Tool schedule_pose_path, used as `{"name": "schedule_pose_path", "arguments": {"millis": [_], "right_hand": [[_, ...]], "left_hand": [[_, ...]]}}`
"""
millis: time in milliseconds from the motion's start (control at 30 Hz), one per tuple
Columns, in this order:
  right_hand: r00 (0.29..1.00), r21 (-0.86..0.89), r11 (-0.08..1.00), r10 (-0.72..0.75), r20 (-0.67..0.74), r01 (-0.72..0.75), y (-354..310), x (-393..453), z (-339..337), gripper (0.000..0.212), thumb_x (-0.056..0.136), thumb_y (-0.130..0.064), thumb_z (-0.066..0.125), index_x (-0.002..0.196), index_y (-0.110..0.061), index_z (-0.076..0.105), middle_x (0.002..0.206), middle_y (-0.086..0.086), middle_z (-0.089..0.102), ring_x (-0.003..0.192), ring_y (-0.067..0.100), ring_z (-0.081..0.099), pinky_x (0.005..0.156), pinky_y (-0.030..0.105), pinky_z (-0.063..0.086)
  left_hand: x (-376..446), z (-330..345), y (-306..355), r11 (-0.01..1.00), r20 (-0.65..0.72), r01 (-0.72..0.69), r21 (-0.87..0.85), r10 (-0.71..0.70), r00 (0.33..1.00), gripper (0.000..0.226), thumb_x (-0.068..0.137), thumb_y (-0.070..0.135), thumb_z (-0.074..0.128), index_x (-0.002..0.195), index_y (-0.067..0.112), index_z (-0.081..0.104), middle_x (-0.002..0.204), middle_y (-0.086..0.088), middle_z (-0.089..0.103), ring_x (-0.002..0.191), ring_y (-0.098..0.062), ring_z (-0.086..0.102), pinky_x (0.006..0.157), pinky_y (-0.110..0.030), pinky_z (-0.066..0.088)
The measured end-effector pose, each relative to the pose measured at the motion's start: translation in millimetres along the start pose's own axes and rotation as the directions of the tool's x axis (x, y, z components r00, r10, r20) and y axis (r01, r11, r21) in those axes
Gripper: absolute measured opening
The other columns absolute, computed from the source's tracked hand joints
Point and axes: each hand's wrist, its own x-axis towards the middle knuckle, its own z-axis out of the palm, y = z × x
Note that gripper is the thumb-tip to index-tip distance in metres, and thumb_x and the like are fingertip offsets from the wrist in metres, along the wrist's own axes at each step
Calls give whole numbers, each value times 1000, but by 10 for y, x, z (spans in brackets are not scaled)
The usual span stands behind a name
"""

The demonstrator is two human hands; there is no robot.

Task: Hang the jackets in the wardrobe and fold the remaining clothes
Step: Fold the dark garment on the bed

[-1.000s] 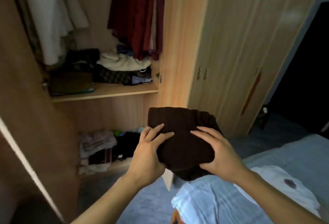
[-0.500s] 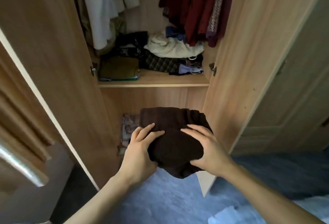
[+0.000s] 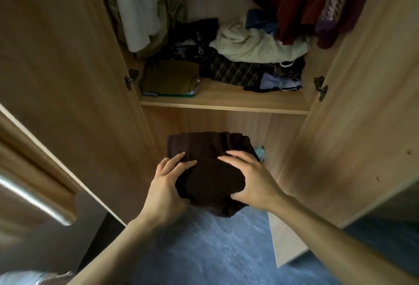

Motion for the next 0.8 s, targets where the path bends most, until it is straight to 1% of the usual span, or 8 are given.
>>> {"name": "schedule_pose_path", "arguments": {"millis": [67, 200, 300, 367, 467, 567, 700, 800], "right_hand": [[1000, 0, 1000, 2, 25, -2, 109, 241, 93, 85, 64, -26, 76, 142, -38, 46, 148, -16, 37, 139, 10, 33, 111, 36, 39], [995, 5, 999, 43, 89, -43, 321, 761, 324, 86, 63, -26, 75, 142, -39, 46, 147, -16, 37, 138, 13, 35, 110, 39, 40], [991, -7, 996, 89, 98, -89, 476, 1153, 516, 85, 62, -26, 73, 142, -40, 45, 147, -17, 37, 137, 12, 35, 109, 40, 41], [988, -11, 993, 114, 103, -113, 570, 1375, 637, 85, 62, -26, 73, 142, -40, 45, 147, -17, 37, 137, 12, 35, 109, 39, 41], [979, -12, 986, 164, 122, -163, 721, 1624, 735, 85, 64, -24, 73, 142, -40, 45, 147, -18, 35, 139, 11, 31, 110, 36, 39], [974, -31, 984, 178, 143, -176, 918, 1826, 783, 84, 65, -24, 72, 143, -41, 43, 149, -18, 34, 140, 10, 30, 111, 34, 39], [968, -47, 982, 189, 162, -184, 1323, 2058, 1034, 85, 68, -25, 73, 145, -41, 41, 150, -19, 31, 141, 7, 26, 113, 32, 37], [977, -64, 987, 156, 149, -148, 1852, 2220, 1537, 85, 66, -24, 73, 144, -41, 43, 150, -19, 33, 141, 8, 28, 110, 25, 33]], "left_hand": [[170, 34, -156, 1000, 11, 20, -14, -20, 1000, 90, 53, -2, 78, 133, 36, 59, 152, 13, 38, 147, -28, 23, 114, -39, 25], [627, 119, -534, 999, 34, 28, -44, -27, 999, 89, 52, -4, 76, 131, 34, 61, 151, 9, 42, 145, -30, 28, 117, -45, 30], [1015, 184, -849, 997, 67, 32, -77, -27, 997, 87, 52, -5, 77, 130, 31, 62, 150, 7, 43, 145, -30, 30, 118, -42, 28], [1261, 225, -1068, 996, 101, 35, -86, -26, 995, 88, 53, -4, 78, 130, 33, 61, 151, 8, 43, 144, -29, 29, 116, -42, 29], [1576, 324, -1304, 996, 145, 23, -82, -11, 989, 87, 54, -2, 78, 130, 35, 61, 150, 8, 43, 142, -27, 31, 114, -34, 27], [1851, 454, -1435, 997, 186, 18, -81, -3, 983, 86, 55, 0, 80, 131, 36, 60, 151, 10, 42, 143, -25, 29, 114, -30, 24], [2128, 810, -1772, 995, 207, 13, -97, 8, 978, 86, 58, 3, 79, 132, 41, 57, 152, 14, 38, 142, -19, 29, 115, -34, 31], [2270, 1348, -2288, 998, 183, -6, -58, 17, 983, 89, 58, 4, 78, 134, 44, 54, 154, 16, 35, 142, -17, 29, 114, -30, 28]]}}
